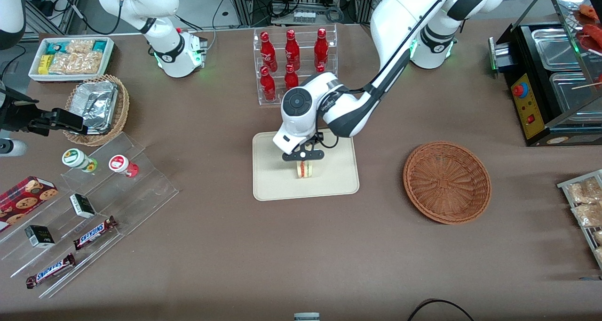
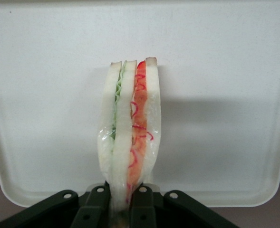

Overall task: Place sandwich from basket to tray
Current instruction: 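Lower the sandwich onto the tray and open the left gripper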

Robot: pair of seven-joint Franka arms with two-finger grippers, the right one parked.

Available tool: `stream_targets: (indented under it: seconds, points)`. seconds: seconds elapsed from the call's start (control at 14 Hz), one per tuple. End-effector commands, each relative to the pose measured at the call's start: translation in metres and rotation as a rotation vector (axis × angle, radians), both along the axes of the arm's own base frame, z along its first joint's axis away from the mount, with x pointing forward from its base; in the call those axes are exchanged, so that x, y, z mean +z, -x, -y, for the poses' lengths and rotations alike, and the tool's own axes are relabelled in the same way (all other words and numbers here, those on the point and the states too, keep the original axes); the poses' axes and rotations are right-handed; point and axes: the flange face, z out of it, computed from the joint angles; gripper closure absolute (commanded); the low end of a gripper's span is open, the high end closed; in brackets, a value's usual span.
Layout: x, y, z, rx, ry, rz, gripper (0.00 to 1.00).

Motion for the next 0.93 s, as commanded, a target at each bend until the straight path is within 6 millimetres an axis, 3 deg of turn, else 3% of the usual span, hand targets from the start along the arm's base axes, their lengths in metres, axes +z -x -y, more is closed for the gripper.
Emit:
stream_targets:
  seconds: [0.0,0.29,0.36,0.43,0.57,0.64,0.86]
  points:
    - [-0.016,-0.004,0.007,0.018,0.005,0.035,1.00]
    - [-0.023,-0.002,0.008,0.011,-0.002,0.031,1.00]
    - [-0.029,-0.002,0.007,0.007,-0.008,0.025,0.57]
    - [-0.029,-0.001,0.007,0.002,-0.012,0.026,0.01]
    - [-0.021,-0.006,0.003,0.013,-0.014,0.032,0.00]
    - [-0.008,-0.009,0.002,0.017,-0.008,0.045,0.00]
    - [0.054,-0.024,-0.006,0.066,-0.001,0.093,0.00]
